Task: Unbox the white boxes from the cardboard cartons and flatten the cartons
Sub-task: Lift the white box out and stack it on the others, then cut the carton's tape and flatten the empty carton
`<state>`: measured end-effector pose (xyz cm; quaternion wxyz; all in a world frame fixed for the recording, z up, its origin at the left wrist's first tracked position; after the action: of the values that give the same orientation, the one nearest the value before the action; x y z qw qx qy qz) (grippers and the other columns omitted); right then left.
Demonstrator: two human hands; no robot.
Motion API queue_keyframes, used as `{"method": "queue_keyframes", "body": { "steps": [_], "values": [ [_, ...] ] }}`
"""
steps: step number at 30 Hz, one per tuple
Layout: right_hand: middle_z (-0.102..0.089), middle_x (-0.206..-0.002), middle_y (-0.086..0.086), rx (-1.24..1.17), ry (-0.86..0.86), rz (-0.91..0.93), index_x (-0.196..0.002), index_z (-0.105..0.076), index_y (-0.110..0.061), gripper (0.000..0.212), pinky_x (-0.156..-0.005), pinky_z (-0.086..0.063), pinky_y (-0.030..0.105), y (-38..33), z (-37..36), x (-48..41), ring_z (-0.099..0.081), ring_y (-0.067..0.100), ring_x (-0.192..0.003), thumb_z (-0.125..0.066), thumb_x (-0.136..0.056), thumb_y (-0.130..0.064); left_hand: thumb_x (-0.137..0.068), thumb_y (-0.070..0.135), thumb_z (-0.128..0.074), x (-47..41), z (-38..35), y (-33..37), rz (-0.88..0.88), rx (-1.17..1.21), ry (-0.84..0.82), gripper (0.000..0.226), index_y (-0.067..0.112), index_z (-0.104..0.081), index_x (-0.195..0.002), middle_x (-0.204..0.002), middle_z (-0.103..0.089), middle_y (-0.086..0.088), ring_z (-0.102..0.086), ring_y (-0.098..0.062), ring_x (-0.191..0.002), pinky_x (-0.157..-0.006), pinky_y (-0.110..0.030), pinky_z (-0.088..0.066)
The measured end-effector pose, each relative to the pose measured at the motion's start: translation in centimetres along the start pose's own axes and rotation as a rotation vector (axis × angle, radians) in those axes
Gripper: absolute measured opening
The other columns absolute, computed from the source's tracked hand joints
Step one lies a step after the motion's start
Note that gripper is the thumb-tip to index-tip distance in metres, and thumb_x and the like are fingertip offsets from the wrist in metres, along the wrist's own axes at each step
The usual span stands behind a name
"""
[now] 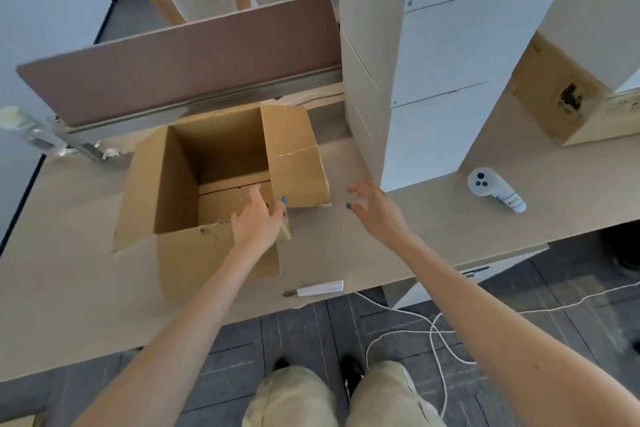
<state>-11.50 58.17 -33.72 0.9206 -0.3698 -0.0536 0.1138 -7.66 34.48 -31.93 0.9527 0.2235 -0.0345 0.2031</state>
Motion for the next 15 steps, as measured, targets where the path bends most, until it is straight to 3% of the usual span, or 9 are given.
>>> {"method": "queue_keyframes", "body": {
  "steps": [2, 4, 7, 9, 15],
  "values": [
    [-0.054, -0.122, -0.006, -0.004, -0.008, -0.016, -0.123, -0.058, -0.021, 0.028, -0.072, -0.044, 0.03, 0.3, -0.6, -0.3, -0.055, 0.015, -0.106, -0.055, -0.095, -0.02, -0.101, 0.047, -0.042, -0.9, -0.3, 0.2, 0.019, -0.005, -0.012, 0.057, 0.017, -0.027, -0.147, -0.076, -0.064, 0.004, -0.062, -0.02, -0.074, -0.103, -0.049, -0.042],
    [-0.054, -0.122, -0.007, -0.014, -0.021, -0.038, -0.122, -0.058, -0.023, 0.027, -0.073, -0.046, 0.032, 0.5, -1.1, -0.5, -0.055, 0.014, -0.106, -0.055, -0.095, -0.021, -0.102, 0.043, -0.044, -1.6, -0.3, 0.6, 0.0, 0.028, -0.041, 0.052, 0.018, -0.029, -0.145, -0.087, -0.068, 0.001, -0.064, -0.021, -0.075, -0.081, -0.041, -0.051],
    [-0.055, -0.121, -0.007, -0.027, -0.026, -0.058, -0.121, -0.058, -0.023, 0.025, -0.073, -0.045, 0.031, 0.7, -1.6, -0.6, -0.055, 0.012, -0.107, -0.055, -0.096, -0.023, -0.103, 0.029, -0.046, -1.9, 0.1, 1.1, -0.07, 0.009, -0.047, 0.042, 0.016, -0.032, -0.141, -0.104, -0.067, -0.003, -0.059, -0.019, -0.075, -0.058, -0.032, -0.043],
    [-0.055, -0.12, -0.007, -0.029, -0.023, -0.054, -0.121, -0.059, -0.022, 0.025, -0.072, -0.041, 0.028, 0.7, -1.7, -0.5, -0.055, 0.011, -0.107, -0.054, -0.096, -0.022, -0.103, 0.022, -0.044, -1.5, 0.6, 1.1, -0.084, -0.023, 0.015, 0.039, 0.014, -0.034, -0.14, -0.1, -0.065, -0.002, -0.052, -0.018, -0.072, -0.056, -0.031, -0.035],
    [-0.058, -0.116, -0.003, -0.083, -0.012, -0.037, -0.118, -0.062, -0.017, 0.023, -0.074, -0.044, 0.03, -0.9, -2.2, -1.2, -0.058, 0.013, -0.105, -0.053, -0.097, -0.019, -0.1, 0.011, -0.042, -1.1, 5.3, -0.3, 0.017, 0.104, 0.237, 0.036, 0.017, -0.036, -0.135, -0.101, -0.058, 0.002, -0.052, -0.02, -0.079, -0.065, -0.032, -0.037]
  ]
}}
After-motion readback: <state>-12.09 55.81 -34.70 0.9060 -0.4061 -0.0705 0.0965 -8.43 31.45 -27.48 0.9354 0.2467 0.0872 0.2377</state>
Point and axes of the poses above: each hand's wrist, its own x-axis away from the middle knuckle, its own z-axis out of the back of the hand, y = z × x, the point moved 1 cm from there along -x, towards the middle knuckle
